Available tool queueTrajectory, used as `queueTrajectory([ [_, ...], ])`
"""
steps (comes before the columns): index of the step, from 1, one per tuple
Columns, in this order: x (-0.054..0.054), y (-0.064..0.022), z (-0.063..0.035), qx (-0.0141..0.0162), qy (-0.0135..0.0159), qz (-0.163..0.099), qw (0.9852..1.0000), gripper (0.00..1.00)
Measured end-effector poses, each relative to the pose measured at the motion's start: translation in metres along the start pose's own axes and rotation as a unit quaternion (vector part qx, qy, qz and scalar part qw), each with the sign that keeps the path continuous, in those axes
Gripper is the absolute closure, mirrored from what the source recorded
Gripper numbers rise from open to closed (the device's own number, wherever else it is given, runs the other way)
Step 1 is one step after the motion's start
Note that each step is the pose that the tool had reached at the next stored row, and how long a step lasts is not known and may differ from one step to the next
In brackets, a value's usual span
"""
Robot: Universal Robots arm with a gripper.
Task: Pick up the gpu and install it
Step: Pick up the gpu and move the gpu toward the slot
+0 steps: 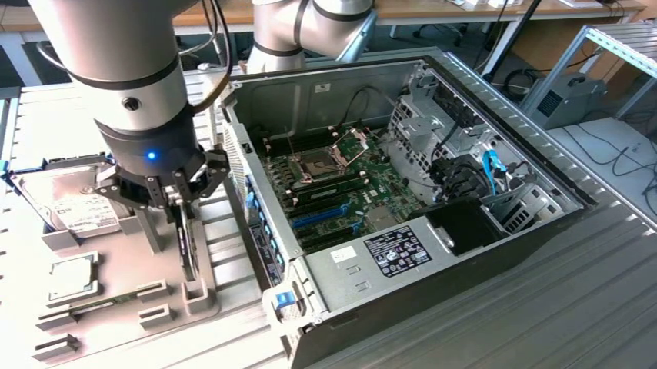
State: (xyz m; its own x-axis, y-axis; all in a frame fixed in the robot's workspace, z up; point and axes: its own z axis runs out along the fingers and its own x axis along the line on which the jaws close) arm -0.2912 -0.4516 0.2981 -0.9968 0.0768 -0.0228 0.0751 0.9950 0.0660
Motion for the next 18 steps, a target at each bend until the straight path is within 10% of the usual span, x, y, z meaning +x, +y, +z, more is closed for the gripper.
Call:
queueTrajectory([
  [7,-0.001,0.0022,-0.0335,0.0,0.0,0.0,1.0,0.73],
  [18,-0.003,0.0074,-0.1115,0.0,0.0,0.0,1.0,0.73],
])
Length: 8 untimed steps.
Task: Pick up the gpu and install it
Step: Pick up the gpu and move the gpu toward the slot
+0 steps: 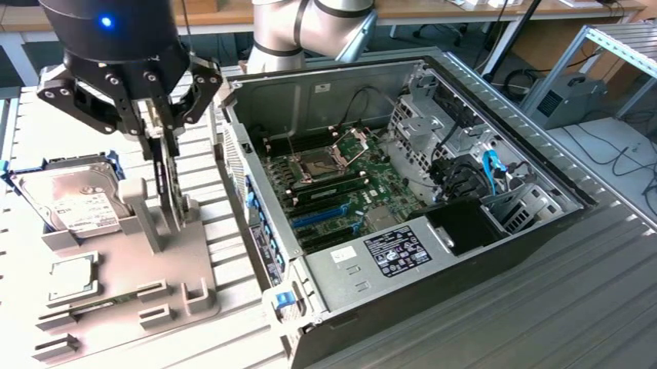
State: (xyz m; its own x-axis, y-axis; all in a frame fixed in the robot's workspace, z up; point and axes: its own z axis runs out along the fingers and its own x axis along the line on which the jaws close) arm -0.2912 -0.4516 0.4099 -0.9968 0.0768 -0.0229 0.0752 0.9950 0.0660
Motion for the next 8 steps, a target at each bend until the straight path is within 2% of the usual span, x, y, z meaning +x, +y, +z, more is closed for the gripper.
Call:
queueTrajectory([
  [2,0.0,0.0009,-0.0129,0.0,0.0,0.0,1.0,0.73],
  [8,0.0,0.0014,-0.0217,0.0,0.0,0.0,1.0,0.73],
])
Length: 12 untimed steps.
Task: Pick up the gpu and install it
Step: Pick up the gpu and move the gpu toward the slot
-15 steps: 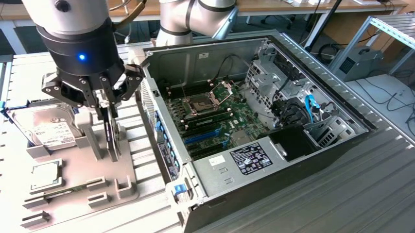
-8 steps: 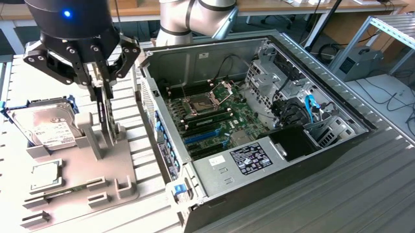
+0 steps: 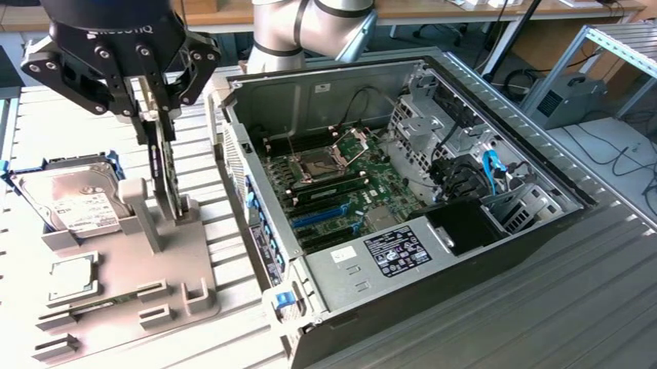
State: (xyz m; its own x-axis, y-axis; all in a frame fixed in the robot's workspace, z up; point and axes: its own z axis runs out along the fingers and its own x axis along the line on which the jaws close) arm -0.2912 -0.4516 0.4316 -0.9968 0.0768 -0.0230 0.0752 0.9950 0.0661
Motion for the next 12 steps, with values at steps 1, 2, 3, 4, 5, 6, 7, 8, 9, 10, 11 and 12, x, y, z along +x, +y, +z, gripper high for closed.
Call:
queueTrajectory([
  [1,0.0,0.0,0.0,0.0,0.0,0.0,1.0,0.73],
  [2,0.0,0.0,0.0,0.0,0.0,0.0,1.0,0.73],
  [3,0.0,0.0,0.0,0.0,0.0,0.0,1.0,0.73],
  [4,0.0,0.0,0.0,0.0,0.0,0.0,1.0,0.73],
  [5,0.0,0.0,-0.0001,0.0,0.0001,0.0,1.0,0.73],
  [6,0.0,0.0,-0.0001,0.0,0.0,0.0,1.0,0.73],
  [7,-0.0002,0.0,-0.0001,0.0001,0.0001,0.0,1.0,0.73],
  [8,-0.0007,0.0001,-0.0002,0.0001,0.0001,0.0,1.0,0.73],
  [9,-0.0015,0.0001,-0.0002,0.0001,0.0002,0.0,1.0,0.73],
  [10,-0.0029,0.0002,0.0,0.0,0.0001,0.0,1.0,0.73],
  [11,-0.0043,0.0003,0.0,0.0,0.0001,0.0,1.0,0.73],
  [12,-0.0057,0.0005,0.0,0.0001,0.0001,0.0,1.0,0.73],
])
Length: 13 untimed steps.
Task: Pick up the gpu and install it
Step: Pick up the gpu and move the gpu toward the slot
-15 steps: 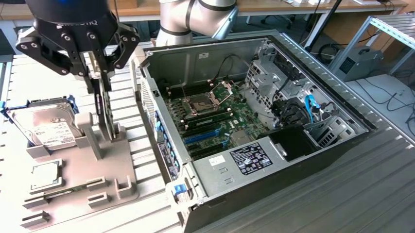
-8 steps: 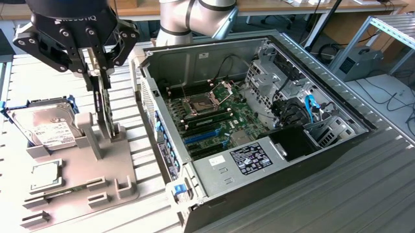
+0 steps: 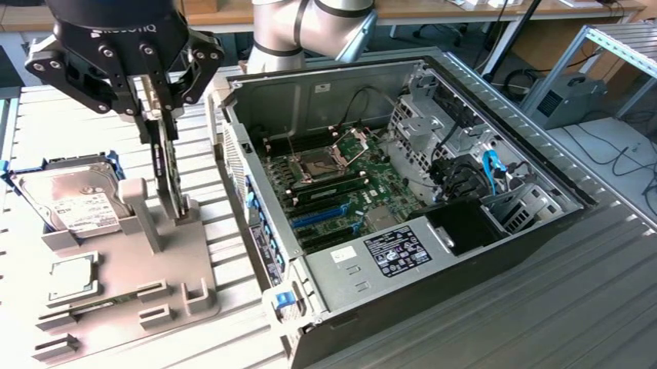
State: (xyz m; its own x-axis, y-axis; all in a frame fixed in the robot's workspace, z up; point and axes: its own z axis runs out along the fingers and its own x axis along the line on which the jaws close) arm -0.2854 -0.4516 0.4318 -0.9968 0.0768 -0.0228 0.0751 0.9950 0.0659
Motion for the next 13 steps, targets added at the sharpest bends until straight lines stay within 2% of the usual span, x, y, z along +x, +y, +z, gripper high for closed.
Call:
queueTrajectory([
  [13,-0.024,0.0018,0.0007,0.0,0.0,0.0,1.0,0.73],
])
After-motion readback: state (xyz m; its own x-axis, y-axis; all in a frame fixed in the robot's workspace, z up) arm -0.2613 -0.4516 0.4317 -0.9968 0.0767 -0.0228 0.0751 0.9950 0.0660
